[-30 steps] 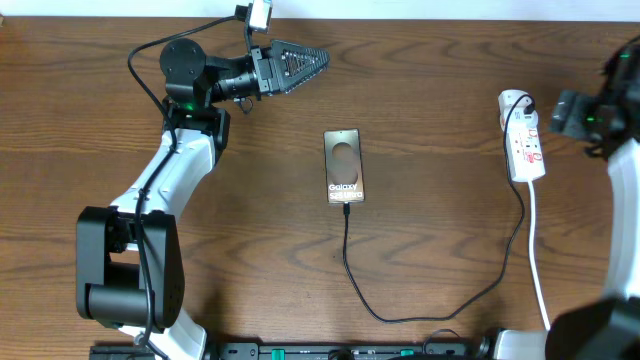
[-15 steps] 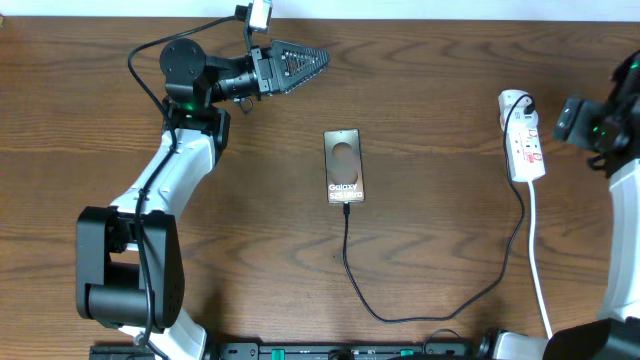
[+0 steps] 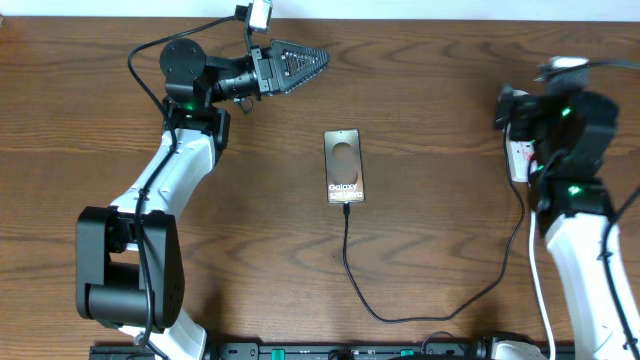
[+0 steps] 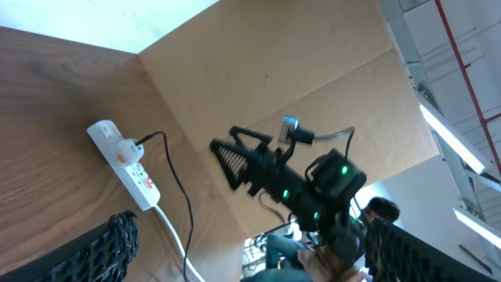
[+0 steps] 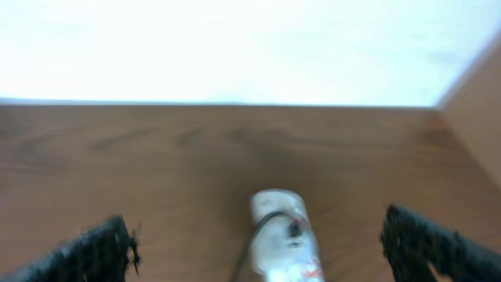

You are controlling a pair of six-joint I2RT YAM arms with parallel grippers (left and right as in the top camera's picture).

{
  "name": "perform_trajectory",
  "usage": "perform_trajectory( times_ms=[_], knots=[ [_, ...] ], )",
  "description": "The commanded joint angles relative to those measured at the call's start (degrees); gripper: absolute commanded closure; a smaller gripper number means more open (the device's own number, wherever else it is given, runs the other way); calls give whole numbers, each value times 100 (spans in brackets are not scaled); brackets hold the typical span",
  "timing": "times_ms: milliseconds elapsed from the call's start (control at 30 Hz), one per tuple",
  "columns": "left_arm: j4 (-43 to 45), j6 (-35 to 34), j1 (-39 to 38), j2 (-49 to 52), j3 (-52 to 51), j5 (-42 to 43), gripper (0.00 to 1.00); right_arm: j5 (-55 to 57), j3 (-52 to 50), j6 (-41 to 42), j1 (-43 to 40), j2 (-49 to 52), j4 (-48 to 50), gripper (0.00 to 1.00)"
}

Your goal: Plug charger to phone and switch on socket

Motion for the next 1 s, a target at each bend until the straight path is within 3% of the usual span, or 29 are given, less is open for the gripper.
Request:
perform_trajectory(
  times_ms=[0,300,567,833,967],
  knots=[
    [37,42,20,-90,66,-28,7,-710,-496,-256,256,-197,120,1],
    [37,42,20,-90,66,-26,7,-1403,-2094,-254,525,-557,26,1],
    [37,39,20,-90,66,-28,7,-1342,-3462,-214,522,-1110,52,1],
    [37,39,20,-90,66,-28,7,-1381,-5066,345,525,-1891,1377,1],
    [37,42,20,-90,66,-28,7,-1381,-5169,492,531,-2201,1029,1]
  ],
)
